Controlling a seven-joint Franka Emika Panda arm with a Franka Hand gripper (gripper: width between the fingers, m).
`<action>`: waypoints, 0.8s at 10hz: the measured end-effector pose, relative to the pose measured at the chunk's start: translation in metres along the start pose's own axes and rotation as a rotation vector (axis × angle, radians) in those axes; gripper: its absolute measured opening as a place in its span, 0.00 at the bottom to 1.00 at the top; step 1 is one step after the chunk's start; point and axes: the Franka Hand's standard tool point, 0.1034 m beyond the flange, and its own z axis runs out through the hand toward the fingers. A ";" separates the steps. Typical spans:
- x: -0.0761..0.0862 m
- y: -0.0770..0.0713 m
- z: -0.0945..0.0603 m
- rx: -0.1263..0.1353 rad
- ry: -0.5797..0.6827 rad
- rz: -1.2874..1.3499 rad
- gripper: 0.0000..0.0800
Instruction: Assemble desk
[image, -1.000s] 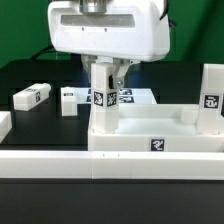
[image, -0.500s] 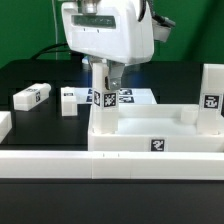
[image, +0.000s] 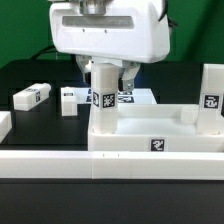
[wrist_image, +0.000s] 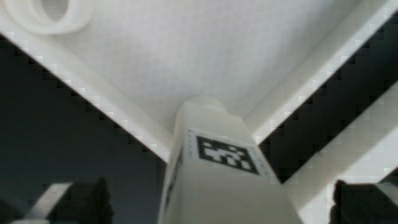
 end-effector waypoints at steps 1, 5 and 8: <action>0.000 0.000 0.000 0.000 0.000 -0.054 0.80; 0.000 0.001 0.001 -0.015 0.002 -0.352 0.81; 0.001 0.002 0.002 -0.065 0.002 -0.662 0.81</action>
Offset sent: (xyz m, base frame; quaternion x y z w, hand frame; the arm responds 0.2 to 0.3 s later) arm 0.0000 0.0000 0.0000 0.0000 0.0000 -0.1938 0.9810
